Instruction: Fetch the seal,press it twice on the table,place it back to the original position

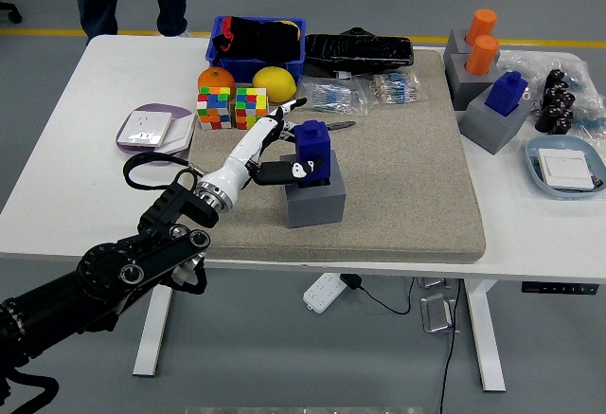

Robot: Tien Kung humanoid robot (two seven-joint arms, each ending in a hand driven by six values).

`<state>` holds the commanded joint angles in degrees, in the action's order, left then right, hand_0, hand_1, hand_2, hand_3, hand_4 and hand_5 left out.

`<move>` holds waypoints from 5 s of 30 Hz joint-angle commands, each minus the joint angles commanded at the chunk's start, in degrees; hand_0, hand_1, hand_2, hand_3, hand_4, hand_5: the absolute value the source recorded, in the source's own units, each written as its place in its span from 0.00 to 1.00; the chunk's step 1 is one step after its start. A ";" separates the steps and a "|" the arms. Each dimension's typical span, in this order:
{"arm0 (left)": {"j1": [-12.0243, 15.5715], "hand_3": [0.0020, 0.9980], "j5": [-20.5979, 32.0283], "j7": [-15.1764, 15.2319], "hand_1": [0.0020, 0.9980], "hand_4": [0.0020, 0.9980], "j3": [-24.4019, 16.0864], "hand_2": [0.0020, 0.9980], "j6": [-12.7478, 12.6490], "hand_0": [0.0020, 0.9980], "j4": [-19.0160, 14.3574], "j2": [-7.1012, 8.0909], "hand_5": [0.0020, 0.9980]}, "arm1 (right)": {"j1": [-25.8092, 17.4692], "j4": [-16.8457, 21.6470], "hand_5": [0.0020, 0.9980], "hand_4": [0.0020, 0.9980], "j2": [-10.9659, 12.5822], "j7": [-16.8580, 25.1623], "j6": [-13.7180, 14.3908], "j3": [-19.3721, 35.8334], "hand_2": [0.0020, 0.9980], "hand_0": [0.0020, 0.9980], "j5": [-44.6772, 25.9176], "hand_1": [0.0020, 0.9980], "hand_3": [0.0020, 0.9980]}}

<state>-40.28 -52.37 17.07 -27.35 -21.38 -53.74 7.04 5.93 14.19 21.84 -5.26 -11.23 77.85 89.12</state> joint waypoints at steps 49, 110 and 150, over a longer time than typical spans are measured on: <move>4.08 0.93 14.70 14.74 0.38 0.51 8.51 0.33 -12.74 0.81 22.64 -1.27 0.00 | -0.23 0.00 0.56 0.77 -0.53 0.06 0.01 -0.22 0.71 0.80 -0.01 0.71 0.66; -0.64 0.92 -2.65 -1.43 0.39 0.50 3.62 0.33 0.01 0.81 -2.43 3.42 0.00 | -0.30 -0.04 0.56 0.77 -0.33 0.04 -0.11 0.10 0.70 0.80 -0.14 0.71 0.66; 0.57 0.92 -1.03 1.06 0.39 0.52 4.53 0.33 -1.32 0.82 0.41 0.76 0.00 | -0.21 0.13 0.56 0.77 -0.29 0.13 -0.20 -0.25 0.70 0.80 -0.27 0.71 0.66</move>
<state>-39.71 -53.40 18.13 -22.81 -22.70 -53.33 7.80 5.71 14.32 21.54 -5.13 -11.43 77.61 88.85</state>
